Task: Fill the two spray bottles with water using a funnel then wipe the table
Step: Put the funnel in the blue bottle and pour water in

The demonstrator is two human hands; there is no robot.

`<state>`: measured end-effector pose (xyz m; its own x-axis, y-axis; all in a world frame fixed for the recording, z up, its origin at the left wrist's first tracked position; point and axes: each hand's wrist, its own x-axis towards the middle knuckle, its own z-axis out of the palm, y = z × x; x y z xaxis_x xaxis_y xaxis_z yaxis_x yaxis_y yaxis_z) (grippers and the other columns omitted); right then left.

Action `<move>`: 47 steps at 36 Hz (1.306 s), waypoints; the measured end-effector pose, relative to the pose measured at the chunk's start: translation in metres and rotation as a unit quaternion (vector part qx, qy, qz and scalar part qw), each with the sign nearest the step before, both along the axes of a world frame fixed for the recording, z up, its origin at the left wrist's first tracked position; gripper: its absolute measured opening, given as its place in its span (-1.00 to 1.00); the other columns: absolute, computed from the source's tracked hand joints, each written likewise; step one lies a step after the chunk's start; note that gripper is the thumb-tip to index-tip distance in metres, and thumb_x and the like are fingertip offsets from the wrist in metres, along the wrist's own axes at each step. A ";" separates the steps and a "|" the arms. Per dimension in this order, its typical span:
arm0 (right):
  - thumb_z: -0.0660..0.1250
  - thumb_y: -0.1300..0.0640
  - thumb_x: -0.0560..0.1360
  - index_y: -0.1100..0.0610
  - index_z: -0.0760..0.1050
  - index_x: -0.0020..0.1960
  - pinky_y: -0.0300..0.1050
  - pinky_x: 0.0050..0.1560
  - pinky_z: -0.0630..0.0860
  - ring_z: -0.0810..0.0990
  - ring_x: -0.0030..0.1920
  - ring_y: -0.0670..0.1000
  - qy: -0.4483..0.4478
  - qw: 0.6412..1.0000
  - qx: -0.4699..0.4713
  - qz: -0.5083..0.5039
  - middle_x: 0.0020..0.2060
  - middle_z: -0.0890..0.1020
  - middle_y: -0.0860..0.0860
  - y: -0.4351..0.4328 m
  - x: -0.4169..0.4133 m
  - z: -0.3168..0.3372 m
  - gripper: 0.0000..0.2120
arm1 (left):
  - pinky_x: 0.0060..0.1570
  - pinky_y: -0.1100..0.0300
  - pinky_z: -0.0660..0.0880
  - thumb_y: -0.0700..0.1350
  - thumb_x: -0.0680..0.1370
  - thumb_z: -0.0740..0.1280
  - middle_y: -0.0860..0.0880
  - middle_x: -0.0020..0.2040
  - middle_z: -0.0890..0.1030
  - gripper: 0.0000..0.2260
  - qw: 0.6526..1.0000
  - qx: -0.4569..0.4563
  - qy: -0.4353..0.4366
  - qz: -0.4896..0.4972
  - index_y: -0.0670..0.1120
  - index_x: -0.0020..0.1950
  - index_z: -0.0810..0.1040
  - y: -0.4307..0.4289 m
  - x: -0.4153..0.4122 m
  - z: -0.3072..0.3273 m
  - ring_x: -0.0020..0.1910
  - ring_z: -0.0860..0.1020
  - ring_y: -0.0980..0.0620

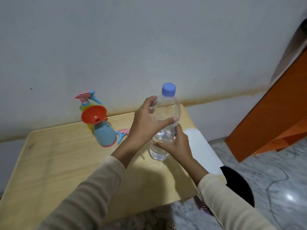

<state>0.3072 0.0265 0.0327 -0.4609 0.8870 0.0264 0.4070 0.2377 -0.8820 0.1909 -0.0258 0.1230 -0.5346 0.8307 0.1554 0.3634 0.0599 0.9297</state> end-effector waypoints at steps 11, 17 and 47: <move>0.60 -0.01 0.17 0.01 0.24 0.27 -0.18 0.01 0.47 0.53 0.12 -0.02 -0.007 1.000 -0.014 -0.005 0.09 0.52 -0.06 -0.037 0.016 0.001 -0.20 | 0.23 0.00 0.46 -0.02 0.24 0.61 0.06 0.28 0.45 -0.25 0.999 0.006 -0.020 -0.050 0.03 0.35 0.33 -0.034 0.019 -0.007 0.24 0.45 0.03; 0.61 0.02 0.18 -0.03 0.17 0.39 -0.26 0.21 0.37 0.39 0.33 -0.12 0.096 0.995 -0.003 0.008 0.30 0.38 -0.14 -0.029 0.017 0.037 -0.08 | 0.30 0.13 0.37 0.18 0.18 0.53 0.09 0.29 0.46 -0.16 0.993 -0.008 0.020 -0.118 0.00 0.39 0.32 -0.036 0.008 0.007 0.30 0.41 0.14; 0.54 -0.02 0.14 -0.16 0.16 0.36 -0.29 0.19 0.36 0.41 0.28 -0.14 0.133 0.990 0.021 0.035 0.26 0.42 -0.09 -0.019 0.005 0.058 -0.11 | -0.08 0.26 0.55 -0.13 0.28 0.59 0.05 -0.19 0.64 -0.73 0.987 0.154 -0.040 0.020 -0.04 -0.12 0.57 -0.014 0.024 0.040 -0.16 0.62 0.08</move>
